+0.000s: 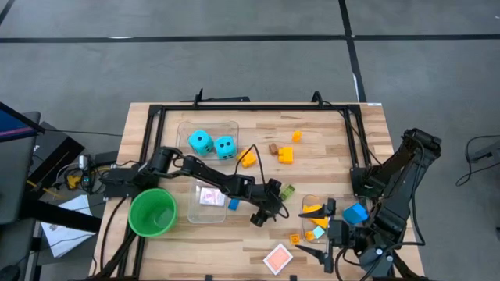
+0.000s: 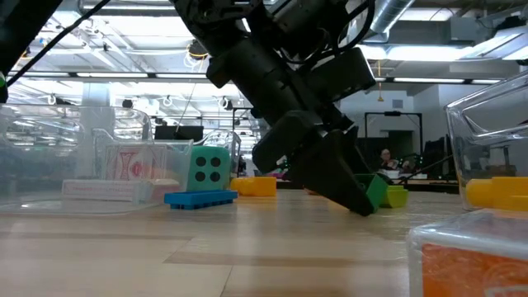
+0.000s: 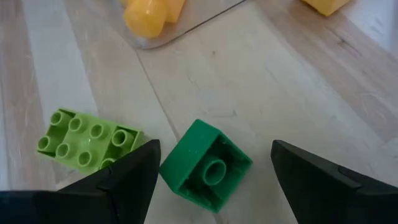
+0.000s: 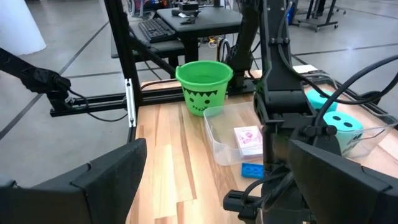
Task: Pick & Place Toys
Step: Put the green game piece into the bottom right transparent bin
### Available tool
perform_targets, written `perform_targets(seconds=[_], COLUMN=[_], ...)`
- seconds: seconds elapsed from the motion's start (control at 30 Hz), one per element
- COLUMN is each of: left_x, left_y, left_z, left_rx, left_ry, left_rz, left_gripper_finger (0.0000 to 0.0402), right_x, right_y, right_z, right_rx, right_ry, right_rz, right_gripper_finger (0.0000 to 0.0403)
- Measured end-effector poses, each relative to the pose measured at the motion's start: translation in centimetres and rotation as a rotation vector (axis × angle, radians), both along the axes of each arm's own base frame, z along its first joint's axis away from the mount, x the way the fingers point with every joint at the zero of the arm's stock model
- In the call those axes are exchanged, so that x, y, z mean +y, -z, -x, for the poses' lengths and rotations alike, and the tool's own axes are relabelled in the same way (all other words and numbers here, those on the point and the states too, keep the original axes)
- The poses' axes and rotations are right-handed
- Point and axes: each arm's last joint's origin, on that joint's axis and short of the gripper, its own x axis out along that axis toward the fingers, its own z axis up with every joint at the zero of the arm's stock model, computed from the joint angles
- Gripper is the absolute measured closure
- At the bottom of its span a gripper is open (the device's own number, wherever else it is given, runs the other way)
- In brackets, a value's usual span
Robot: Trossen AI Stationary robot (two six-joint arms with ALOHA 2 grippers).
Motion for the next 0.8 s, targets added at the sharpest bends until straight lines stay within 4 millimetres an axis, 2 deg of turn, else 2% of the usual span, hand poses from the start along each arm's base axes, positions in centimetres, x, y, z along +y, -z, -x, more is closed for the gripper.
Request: perform_targets(seconds=[0.23,0.6,0.8], left_x=[0.00,-0.01,0.00], left_y=[0.02,0.04,-0.02], left_z=[0.02,0.05,0.06], left_rx=[0.002,0.006,0.006], left_ry=[0.000,-0.001,-0.001], left_rz=[0.000,0.000,-0.001], left_gripper_finger=[0.0127,0.0213,0.0210], right_x=[0.00,0.00,0.00], right_y=[0.00,0.00,0.00], right_z=[0.00,0.00,0.00], right_rx=[0.000,0.000,0.000], right_ry=[0.000,0.000,0.000], right_rz=[0.000,0.000,0.000], right_gripper_finger=[0.0023,0.0023,0.0023])
